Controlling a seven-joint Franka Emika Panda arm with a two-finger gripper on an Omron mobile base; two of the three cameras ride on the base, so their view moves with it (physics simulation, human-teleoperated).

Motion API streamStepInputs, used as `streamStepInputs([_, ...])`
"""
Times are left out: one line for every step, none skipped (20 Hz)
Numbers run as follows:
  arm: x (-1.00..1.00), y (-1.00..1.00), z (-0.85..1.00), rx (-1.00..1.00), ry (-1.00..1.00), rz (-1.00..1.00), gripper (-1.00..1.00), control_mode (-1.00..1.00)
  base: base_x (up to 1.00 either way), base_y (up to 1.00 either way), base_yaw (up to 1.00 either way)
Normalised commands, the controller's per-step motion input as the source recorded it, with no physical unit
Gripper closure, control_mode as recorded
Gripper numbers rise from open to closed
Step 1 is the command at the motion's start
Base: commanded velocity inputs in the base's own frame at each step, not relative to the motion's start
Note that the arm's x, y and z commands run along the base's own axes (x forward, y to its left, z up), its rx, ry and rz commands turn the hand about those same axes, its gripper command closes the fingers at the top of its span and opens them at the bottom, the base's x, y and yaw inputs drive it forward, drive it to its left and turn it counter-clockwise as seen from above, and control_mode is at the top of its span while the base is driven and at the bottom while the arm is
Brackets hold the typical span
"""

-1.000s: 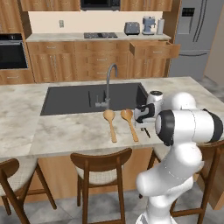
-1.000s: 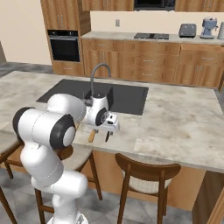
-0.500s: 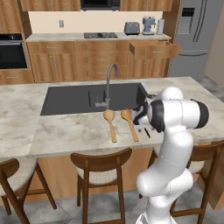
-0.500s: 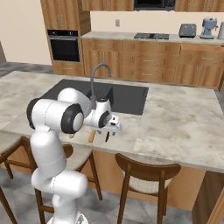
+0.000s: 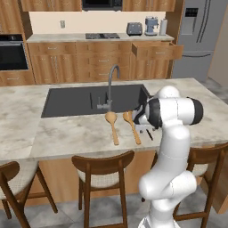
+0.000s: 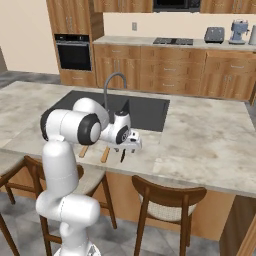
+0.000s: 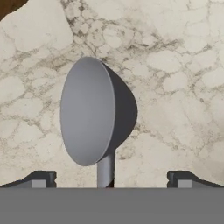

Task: Pick up the metallic utensils from the counter and place them in the open drawer. Make sure not to pick up any wooden utensils.

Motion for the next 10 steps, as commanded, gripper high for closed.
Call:
streamStepInputs([0.00, 0.00, -0.28, 0.00, 0.00, 0.00, -1.00, -1.00, 0.00, 0.00, 0.00])
streamStepInputs([0.00, 0.00, -0.16, 0.00, 0.00, 0.00, -1.00, -1.00, 0.00, 0.00, 0.00])
streamStepInputs([0.00, -0.10, -0.16, 0.00, 0.00, 0.00, -1.00, -1.00, 0.00, 0.00, 0.00])
streamStepInputs([0.00, -0.06, -0.20, 0.00, 0.00, 0.00, -1.00, -1.00, 0.00, 0.00, 0.00])
streamStepInputs([-0.09, -0.05, -0.26, 0.00, 0.00, 0.00, -1.00, -1.00, 0.00, 0.00, 0.00])
streamStepInputs([-0.14, 0.00, -0.32, 0.00, 0.00, 0.00, -1.00, -1.00, 0.00, 0.00, 0.00])
streamStepInputs([-0.16, -0.01, -0.33, 0.00, 0.00, 0.00, -1.00, -1.00, 0.00, 0.00, 0.00])
streamStepInputs([-0.14, -0.05, -0.32, 0.00, 0.00, 0.00, -1.00, -1.00, 0.00, 0.00, 0.00])
streamStepInputs([-0.15, -0.04, -0.36, 0.00, 0.00, 0.00, -1.00, -1.00, 0.00, 0.00, 0.00])
streamStepInputs([-0.12, -0.04, -0.38, 0.00, 0.00, 0.00, -1.00, -1.00, 0.00, 0.00, 0.00])
